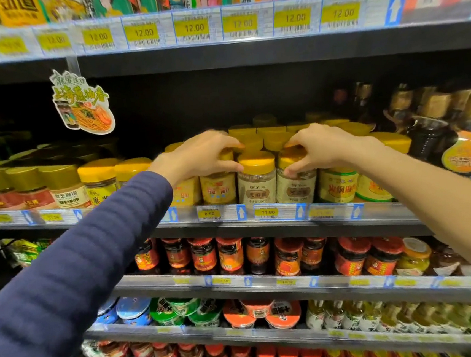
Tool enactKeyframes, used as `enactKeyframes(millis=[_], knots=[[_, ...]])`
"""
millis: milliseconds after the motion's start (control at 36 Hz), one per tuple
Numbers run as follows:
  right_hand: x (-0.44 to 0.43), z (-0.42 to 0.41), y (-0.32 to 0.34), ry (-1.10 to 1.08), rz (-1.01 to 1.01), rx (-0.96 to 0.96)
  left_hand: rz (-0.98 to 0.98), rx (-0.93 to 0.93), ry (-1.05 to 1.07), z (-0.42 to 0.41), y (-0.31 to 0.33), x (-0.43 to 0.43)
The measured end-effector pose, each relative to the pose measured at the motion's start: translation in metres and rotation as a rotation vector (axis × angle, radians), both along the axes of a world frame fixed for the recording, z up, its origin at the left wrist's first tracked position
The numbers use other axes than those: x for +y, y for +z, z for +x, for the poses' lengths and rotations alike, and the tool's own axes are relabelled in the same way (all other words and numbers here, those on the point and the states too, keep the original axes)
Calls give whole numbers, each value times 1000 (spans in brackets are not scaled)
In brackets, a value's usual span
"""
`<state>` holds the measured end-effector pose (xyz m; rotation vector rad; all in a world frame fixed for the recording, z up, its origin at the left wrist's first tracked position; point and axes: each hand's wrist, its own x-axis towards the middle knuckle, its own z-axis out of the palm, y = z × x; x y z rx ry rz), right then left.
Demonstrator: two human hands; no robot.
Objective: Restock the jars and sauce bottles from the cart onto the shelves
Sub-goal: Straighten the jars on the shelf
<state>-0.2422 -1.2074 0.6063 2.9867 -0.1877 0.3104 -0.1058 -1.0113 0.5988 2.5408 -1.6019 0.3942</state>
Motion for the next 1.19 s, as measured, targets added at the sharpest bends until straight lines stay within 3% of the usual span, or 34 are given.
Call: enactKeyframes(millis=[194, 333, 694, 833, 1194], knots=[[37, 25, 13, 141, 226, -73, -90, 74, 186, 19, 6, 66], [67, 53, 8, 157, 238, -54, -96, 114, 258, 32, -2, 92], [97, 93, 5, -33, 258, 48, 6, 311, 169, 82, 5, 94], [100, 95, 3, -101, 294, 33, -50, 371, 133, 94, -3, 93], [103, 88, 1, -122, 302, 14, -137, 342, 97, 100, -12, 94]])
